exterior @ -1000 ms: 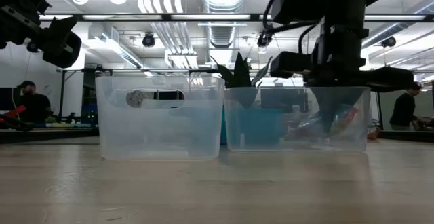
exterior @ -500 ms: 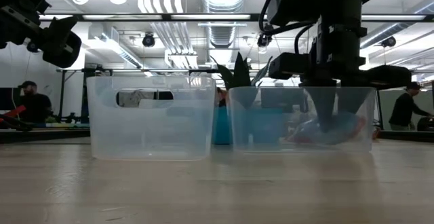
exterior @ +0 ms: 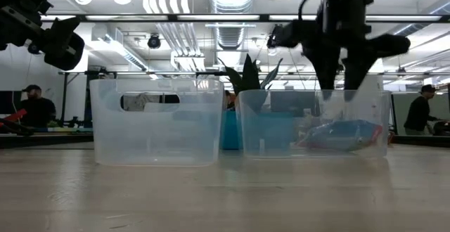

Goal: Pick and place Granola Bars by type
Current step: Put the red granola bar into the right transparent bin

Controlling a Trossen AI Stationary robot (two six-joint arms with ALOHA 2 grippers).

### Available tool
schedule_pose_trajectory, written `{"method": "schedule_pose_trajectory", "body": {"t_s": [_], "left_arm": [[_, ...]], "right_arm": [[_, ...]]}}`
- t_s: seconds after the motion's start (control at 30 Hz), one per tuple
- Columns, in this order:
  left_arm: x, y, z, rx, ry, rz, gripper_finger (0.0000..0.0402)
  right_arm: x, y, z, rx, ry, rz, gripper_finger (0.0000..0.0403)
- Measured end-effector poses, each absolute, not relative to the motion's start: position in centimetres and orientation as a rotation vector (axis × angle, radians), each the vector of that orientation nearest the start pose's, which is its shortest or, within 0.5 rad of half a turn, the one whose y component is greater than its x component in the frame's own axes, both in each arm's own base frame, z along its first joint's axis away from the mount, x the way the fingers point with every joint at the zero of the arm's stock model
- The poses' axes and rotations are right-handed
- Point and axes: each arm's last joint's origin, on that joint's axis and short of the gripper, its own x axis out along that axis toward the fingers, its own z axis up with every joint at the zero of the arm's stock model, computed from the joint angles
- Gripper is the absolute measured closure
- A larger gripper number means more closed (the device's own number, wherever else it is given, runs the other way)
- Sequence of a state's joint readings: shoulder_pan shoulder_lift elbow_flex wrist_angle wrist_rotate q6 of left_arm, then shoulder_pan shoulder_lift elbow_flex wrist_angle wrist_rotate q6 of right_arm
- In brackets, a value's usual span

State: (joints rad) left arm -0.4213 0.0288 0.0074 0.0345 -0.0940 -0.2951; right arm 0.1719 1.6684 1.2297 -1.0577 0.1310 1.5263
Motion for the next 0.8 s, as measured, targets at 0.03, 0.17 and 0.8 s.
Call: {"method": "schedule_pose_trajectory", "body": {"t_s": [0.03, 0.17, 0.8], "left_arm": [[9.1, -3.8, 16.7, -0.296, 0.036, -0.327, 0.0152], [9.1, -3.8, 16.7, -0.296, 0.036, -0.327, 0.0152], [9.1, -3.8, 16.7, -0.296, 0.036, -0.327, 0.0152]], "right_arm": [[29.7, 4.7, 22.7, 0.975, 1.153, -1.034, 0.0243], [30.3, 4.7, 25.2, 0.888, 1.15, -0.946, 0.0243], [32.3, 5.7, 34.5, 0.729, 1.048, -0.468, 0.0243]]}}
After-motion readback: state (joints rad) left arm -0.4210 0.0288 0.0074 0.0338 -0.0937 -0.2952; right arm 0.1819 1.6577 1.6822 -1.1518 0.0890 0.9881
